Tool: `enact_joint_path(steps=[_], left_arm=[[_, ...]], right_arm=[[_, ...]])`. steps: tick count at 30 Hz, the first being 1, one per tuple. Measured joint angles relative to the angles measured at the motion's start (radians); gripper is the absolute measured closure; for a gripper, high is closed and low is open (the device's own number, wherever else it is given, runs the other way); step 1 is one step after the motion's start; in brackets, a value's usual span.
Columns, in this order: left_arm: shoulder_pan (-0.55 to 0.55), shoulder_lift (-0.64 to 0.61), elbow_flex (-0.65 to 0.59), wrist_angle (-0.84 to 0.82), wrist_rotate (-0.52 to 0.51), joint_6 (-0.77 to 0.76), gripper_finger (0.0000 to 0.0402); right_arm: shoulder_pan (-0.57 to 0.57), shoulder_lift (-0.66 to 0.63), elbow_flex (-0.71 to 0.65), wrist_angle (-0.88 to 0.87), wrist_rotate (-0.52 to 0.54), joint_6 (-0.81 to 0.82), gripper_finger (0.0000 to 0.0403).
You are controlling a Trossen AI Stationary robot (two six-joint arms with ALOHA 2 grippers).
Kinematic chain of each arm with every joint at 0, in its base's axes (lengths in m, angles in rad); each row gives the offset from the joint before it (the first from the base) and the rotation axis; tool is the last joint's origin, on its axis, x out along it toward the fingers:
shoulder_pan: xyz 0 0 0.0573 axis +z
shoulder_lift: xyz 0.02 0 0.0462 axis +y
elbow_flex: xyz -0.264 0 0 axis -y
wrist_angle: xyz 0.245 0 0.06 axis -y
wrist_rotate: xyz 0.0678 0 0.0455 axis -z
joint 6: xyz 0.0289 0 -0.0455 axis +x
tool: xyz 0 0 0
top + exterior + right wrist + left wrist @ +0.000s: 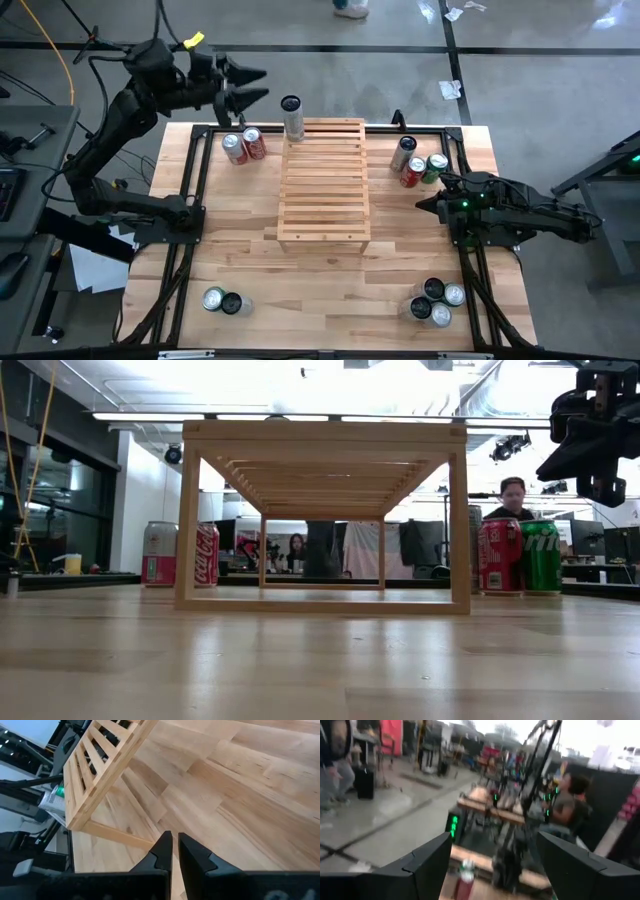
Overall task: Place canned beverage on shelf
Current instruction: Put the white yellow soda on the shelf aligned with the other white yellow soda can
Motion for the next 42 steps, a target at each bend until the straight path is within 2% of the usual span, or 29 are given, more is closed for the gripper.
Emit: enact_joint_path(steps=[4, 9, 12, 15, 18, 21, 24, 26, 29, 32, 34, 38, 42], left_arm=[[-0.020, -0.014, 0.000, -0.110, 0.002, 0.065, 0.0119], [-0.086, -0.048, -0.001, -0.225, 0.003, 0.143, 0.0119], [-0.127, -0.090, -0.028, -0.205, 0.003, 0.177, 0.0119], [-0.152, -0.162, -0.147, -0.093, 0.004, 0.165, 0.0119], [-0.161, -0.262, -0.326, 0.058, 0.004, 0.112, 0.0119], [-0.163, -0.355, -0.520, 0.287, -0.008, -0.007, 0.0119], [-0.162, -0.414, -0.660, 0.519, -0.012, -0.149, 0.0119], [-0.162, -0.435, -0.714, 0.619, -0.012, -0.214, 0.0119], [-0.162, -0.445, -0.740, 0.658, -0.014, -0.273, 0.0119], [-0.162, -0.443, -0.741, 0.661, -0.032, -0.291, 0.0119], [-0.162, -0.444, -0.741, 0.664, -0.046, -0.308, 0.0119], [-0.162, -0.443, -0.741, 0.662, -0.085, -0.313, 0.0119], [-0.162, -0.443, -0.741, 0.662, -0.102, -0.312, 0.0119]], right_arm=[[0.000, 0.000, 0.000, 0.002, 0.002, 0.000, 0.0387], [0.000, 0.002, 0.000, 0.077, 0.084, 0.005, 0.0387], [0.000, 0.007, 0.000, 0.202, 0.163, 0.121, 0.0387], [0.000, 0.015, 0.000, 0.391, 0.313, 0.153, 0.0387], [0.000, 0.048, 0.000, 0.629, 0.403, 0.053, 0.0387], [0.000, 0.112, 0.000, 0.902, 0.434, -0.070, 0.0387], [0.000, 0.211, 0.000, 1.162, 0.459, -0.154, 0.0387], [0.000, 0.287, 0.000, 1.319, 0.457, -0.198, 0.0387], [-0.003, 0.404, 0.007, 1.464, 0.460, -0.241, 0.0387], [-0.028, 0.485, 0.067, 1.408, 0.538, -0.203, 0.0387], [-0.058, 0.524, 0.143, 1.273, 0.529, -0.207, 0.0387], [-0.124, 0.608, 0.392, 0.747, 0.416, -0.274, 0.0387], [-0.176, 0.722, 0.655, 0.281, 0.405, -0.323, 0.0387]])
